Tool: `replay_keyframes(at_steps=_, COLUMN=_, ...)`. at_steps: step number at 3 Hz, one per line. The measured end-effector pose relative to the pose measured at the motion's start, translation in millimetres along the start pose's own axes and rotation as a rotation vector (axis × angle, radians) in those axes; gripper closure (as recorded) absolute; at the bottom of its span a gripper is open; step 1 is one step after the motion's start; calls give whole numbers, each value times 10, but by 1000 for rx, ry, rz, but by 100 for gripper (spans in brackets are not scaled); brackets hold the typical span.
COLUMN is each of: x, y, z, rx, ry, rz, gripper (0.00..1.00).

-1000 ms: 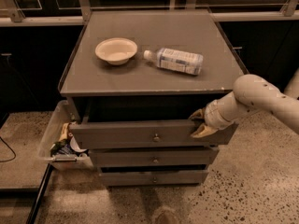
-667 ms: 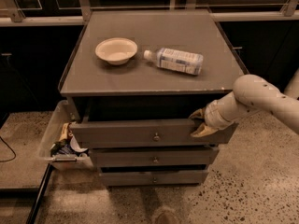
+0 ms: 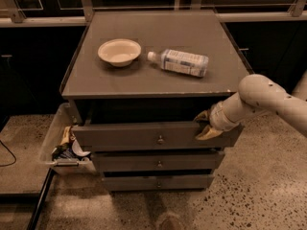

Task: Open top drawer

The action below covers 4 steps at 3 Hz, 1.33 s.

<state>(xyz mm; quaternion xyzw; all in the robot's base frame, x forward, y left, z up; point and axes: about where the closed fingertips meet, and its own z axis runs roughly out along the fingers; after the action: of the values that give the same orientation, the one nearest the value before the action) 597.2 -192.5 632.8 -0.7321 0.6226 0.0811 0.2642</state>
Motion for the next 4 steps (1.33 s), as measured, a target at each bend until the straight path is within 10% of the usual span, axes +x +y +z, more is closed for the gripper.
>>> replay_keyframes(at_steps=1, x=54, y=218, z=-79, rx=-22, ry=-8, rz=31, gripper=43)
replay_keyframes(at_steps=4, x=-88, y=885, z=-434, rx=-22, ry=-42, rz=42, gripper=100)
